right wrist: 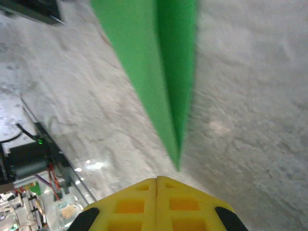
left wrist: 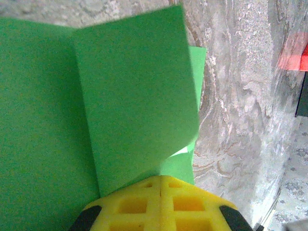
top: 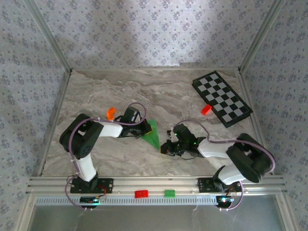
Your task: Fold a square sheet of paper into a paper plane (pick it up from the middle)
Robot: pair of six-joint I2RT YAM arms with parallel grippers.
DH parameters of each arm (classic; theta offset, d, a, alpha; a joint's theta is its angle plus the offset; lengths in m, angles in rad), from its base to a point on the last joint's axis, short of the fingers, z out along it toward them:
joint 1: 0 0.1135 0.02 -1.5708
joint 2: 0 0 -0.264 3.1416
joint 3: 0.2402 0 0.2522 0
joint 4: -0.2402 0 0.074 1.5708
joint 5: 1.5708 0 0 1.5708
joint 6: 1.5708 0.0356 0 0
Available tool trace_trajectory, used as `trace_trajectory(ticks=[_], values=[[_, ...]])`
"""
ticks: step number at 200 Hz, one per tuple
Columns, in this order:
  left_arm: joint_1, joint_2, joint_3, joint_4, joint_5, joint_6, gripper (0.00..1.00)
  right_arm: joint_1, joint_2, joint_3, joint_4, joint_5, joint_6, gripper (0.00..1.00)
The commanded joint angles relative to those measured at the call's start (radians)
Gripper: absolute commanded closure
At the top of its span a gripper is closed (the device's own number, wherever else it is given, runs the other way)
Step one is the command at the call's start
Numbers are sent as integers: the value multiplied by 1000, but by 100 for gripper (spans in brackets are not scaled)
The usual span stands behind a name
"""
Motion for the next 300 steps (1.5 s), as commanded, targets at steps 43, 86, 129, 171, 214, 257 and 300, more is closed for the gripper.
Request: trace_trajectory(ticks=[43,86,129,171,214,257,300], values=[[-6,57,-23,-125,-60,18,95,-62,182,277,-110,-26,-55,100],[-8,60,-20,-122,-58,17,95,-53,284,364,-165,-32,-89,100],[-8,58,-22,-120,-57,17,95,-62,353,385,-179,-49,-92,100],[-8,48,-20,-123,-58,19,95,-40,387,296,-179,-28,-72,100],[-8,33,6,-151,-59,40,95,-24,395,209,-141,-12,-41,100],[-8,-14,33,-181,-64,64,93,-47,356,180,-150,-6,-50,100],[-21,-133,22,-169,-45,90,89,-59,345,169,-146,-43,-90,100]])
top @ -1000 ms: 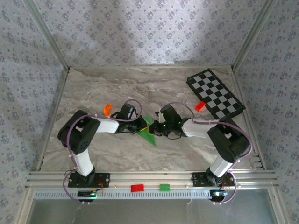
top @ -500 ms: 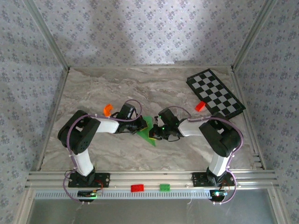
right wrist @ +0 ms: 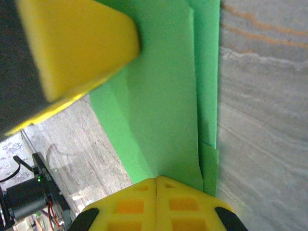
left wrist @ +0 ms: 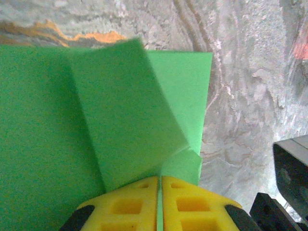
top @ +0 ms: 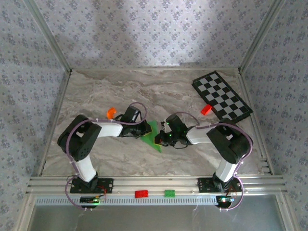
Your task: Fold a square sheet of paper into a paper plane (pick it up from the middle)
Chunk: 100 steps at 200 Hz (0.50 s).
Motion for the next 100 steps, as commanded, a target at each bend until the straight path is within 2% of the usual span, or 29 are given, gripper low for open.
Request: trace_trajectory(ticks=[1,28,70,100], values=[[-8,-82,-8,-38,-16,37,89,-4,19,-51,-161,5,-28,100],[-45,-84,-17,-21,14,39,93,-12,21,-56,-154,-9,-35,100],[-94,0,-32,62,38,6,93,-19,16,-62,-152,-8,-35,100],[-54,72,-56,63,-27,-35,95,-18,26,-65,-153,-10,-42,100]])
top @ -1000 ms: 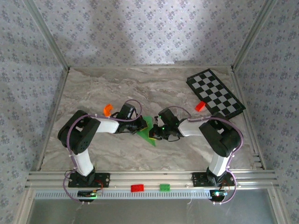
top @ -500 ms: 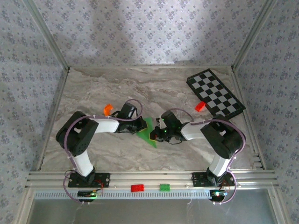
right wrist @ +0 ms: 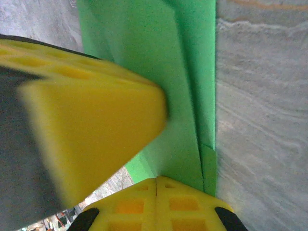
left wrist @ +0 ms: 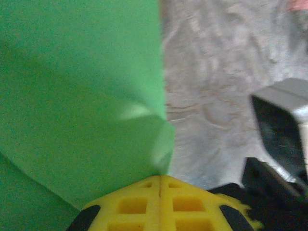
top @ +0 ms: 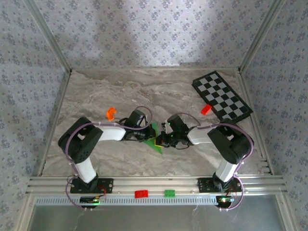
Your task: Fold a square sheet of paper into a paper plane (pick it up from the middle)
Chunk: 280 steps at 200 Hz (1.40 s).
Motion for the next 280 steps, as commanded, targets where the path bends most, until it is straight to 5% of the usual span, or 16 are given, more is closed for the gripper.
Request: trace_trajectory(ticks=[1,28,78,146,198,231,280], values=[[41,57,-37,28,-40,-44,95,-3,34,-50,-145,35,-32,100],[116,64,-76,117,-27,-78,95,-1,34,-58,-153,34,-46,100],[205,80,70,-137,-57,29,94,1,26,-69,-164,32,-61,100],[266,57,157,-238,-43,112,92,0,20,-63,-169,25,-70,100],[249,-59,160,-270,-57,124,90,-5,24,-59,-165,16,-72,100],[161,-136,131,-249,-77,149,86,-7,23,-53,-167,15,-69,100],[53,-66,78,-181,-77,121,89,-10,15,-50,-171,18,-64,100]])
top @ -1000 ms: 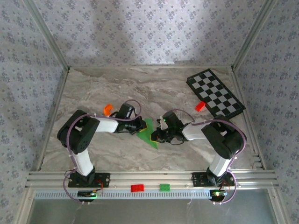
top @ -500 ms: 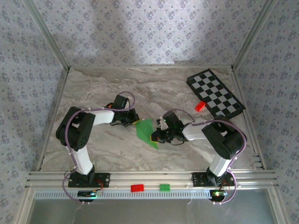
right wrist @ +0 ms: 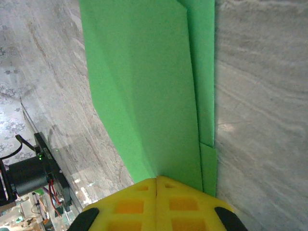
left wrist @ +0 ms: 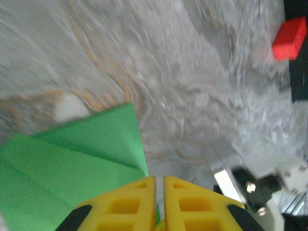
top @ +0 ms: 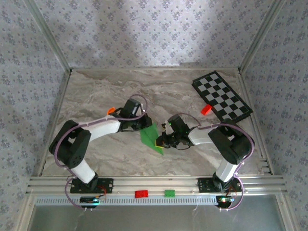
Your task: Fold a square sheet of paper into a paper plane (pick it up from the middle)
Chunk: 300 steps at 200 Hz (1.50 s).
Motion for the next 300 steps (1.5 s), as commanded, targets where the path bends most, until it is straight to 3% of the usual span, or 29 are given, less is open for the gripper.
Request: trace_trajectory(ticks=[1,46,88,130,158,204,254,300], values=[[-11,53,-58,43,1,-15,89,-3,22,-36,-162,46,-20,100],[-11,126,-113,84,3,-46,92,-3,-4,-4,-160,25,-13,100],[-12,145,-143,63,-27,-37,94,16,-78,135,-252,52,-17,98],[-12,146,-145,65,-24,-28,95,35,20,223,-294,88,-28,99],[-11,154,-140,58,-24,-20,96,52,74,203,-327,138,-36,99],[-10,177,-149,63,-26,-25,97,49,71,125,-282,100,-22,99],[-9,183,-148,64,-25,-27,97,21,-12,180,-256,77,-5,99],[-9,185,-152,67,-24,-24,97,16,77,211,-276,81,-27,99]])
